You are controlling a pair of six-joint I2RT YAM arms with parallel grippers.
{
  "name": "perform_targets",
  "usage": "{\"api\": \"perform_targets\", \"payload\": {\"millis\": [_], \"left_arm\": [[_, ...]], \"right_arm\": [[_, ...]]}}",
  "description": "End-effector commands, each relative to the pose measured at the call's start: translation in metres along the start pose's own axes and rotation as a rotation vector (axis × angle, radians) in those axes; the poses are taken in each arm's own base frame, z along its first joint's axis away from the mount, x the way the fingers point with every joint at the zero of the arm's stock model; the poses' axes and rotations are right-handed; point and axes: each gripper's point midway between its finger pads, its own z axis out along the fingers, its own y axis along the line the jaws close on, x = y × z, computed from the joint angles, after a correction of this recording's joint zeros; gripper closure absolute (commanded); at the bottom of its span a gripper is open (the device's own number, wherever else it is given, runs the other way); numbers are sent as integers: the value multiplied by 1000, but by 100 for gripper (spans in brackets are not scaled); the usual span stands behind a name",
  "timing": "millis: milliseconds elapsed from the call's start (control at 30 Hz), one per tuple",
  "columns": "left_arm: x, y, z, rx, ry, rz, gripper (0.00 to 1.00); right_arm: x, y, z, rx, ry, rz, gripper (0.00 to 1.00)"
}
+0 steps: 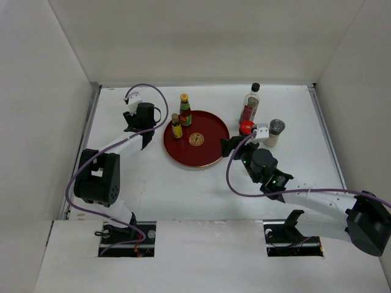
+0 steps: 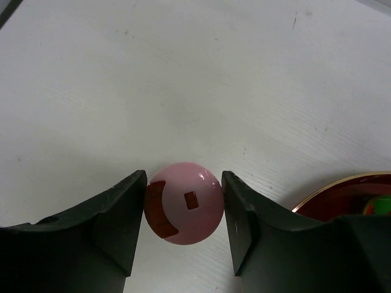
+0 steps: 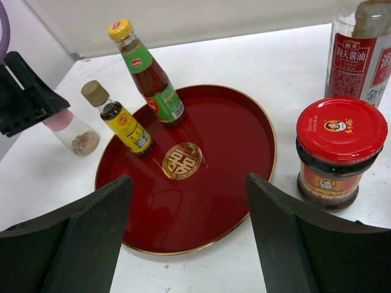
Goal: Organize the condiment bottles
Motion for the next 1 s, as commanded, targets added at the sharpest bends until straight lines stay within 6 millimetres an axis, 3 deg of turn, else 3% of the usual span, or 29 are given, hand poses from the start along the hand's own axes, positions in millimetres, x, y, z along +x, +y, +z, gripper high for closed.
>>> {"api": "perform_targets", "payload": {"millis": [0, 267, 400, 500, 533, 767, 967], "left_arm": [[-14, 1, -6, 14, -30, -34, 52], [-4, 6, -4, 5, -7, -25, 44], [-14, 6, -12, 17, -32, -48, 61], [-29, 6, -37, 41, -79, -71, 64], [-36, 4, -66, 82, -123, -84, 64], [-34, 15, -126, 126, -179, -61, 64], [-20, -21, -168, 286, -167, -13, 64]], "right_arm": [[-21, 13, 1, -37, -57, 35, 19], [-21, 12, 1, -36, -59, 36, 19], [-23, 12, 0, -38, -65, 40, 18], [-22, 12, 0, -37, -63, 38, 18], [-24, 12, 0, -39, -68, 40, 18], [-22, 12, 1, -34, -64, 37, 18], [-22, 12, 2, -32, -63, 36, 18]]}}
